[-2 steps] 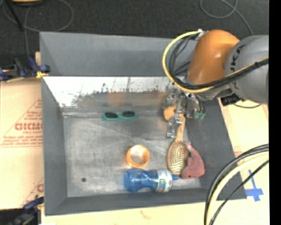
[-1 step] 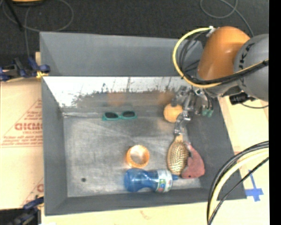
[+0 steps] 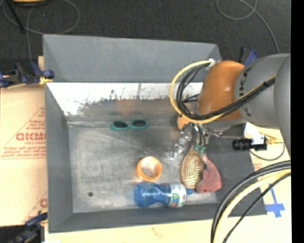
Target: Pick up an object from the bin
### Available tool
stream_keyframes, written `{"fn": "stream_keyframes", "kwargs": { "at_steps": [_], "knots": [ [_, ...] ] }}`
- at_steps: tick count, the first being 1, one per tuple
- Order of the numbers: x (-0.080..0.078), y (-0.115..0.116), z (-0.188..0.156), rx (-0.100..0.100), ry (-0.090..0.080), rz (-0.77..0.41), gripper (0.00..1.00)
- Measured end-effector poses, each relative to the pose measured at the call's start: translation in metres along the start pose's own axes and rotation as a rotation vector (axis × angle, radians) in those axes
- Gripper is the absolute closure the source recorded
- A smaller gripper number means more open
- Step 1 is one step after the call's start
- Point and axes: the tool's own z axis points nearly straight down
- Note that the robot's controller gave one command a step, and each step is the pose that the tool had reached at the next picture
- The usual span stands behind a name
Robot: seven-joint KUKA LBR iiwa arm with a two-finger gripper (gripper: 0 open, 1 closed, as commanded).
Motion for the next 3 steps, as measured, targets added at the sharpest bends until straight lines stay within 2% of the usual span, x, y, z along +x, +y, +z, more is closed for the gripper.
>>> {"fn": "stream_keyframes", "kwargs": {
  "at_steps": [1, 2, 3],
  "knots": [
    [0.0, 0.0, 0.0, 0.001, 0.0, -0.001, 1.0],
    [0.002, -0.007, -0.035, 0.003, 0.004, -0.08, 1.0],
    [0.007, -0.014, -0.103, 0.0, 0.003, -0.095, 1.0]
  ]
}}
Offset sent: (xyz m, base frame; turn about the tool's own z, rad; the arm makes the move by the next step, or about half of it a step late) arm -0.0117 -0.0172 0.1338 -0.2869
